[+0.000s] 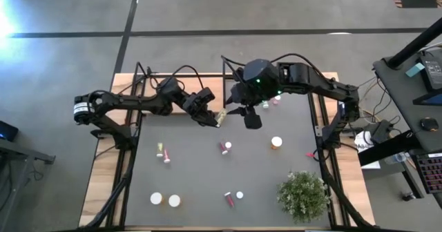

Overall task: Pick and place medicine bottles onto shelf by color
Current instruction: Put the middle yellow pill bottle on the shelf

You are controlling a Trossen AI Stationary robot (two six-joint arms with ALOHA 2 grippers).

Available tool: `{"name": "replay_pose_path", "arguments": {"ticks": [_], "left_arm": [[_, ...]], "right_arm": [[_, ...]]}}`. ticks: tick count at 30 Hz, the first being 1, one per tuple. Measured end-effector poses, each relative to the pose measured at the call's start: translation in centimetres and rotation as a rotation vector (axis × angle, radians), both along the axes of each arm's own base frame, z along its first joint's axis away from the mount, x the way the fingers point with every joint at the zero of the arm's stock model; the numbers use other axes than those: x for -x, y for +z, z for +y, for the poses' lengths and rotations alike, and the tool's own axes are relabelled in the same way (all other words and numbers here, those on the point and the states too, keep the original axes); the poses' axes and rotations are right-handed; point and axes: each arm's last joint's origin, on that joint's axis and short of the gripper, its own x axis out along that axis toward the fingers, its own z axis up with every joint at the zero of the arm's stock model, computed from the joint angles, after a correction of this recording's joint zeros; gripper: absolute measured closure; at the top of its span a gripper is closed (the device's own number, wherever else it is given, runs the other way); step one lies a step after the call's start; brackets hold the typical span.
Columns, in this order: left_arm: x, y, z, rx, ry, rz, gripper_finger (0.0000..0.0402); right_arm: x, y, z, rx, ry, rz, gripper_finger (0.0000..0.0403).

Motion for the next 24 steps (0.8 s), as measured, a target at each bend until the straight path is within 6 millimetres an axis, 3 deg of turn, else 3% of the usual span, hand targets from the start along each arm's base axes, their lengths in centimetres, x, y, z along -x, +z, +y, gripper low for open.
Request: {"name": "replay_pose_path", "arguments": {"ticks": [6,17,24], "left_arm": [[0.0,0.1,0.0,-0.013,0.006,-0.016,0.0285],[-0.1,0.6,0.0,-0.065,0.025,-0.077,0.0285],[-0.2,1.4,-0.5,-0.108,0.007,-0.129,0.0285]], "right_arm": [[0.7,0.6,0.1,-0.072,-0.058,-0.009,0.0256],[0.1,0.2,0.0,-0.167,-0.119,0.019,0.017],[-0.1,0.5,0.1,-0.15,-0.075,-0.026,0.0154]]}}
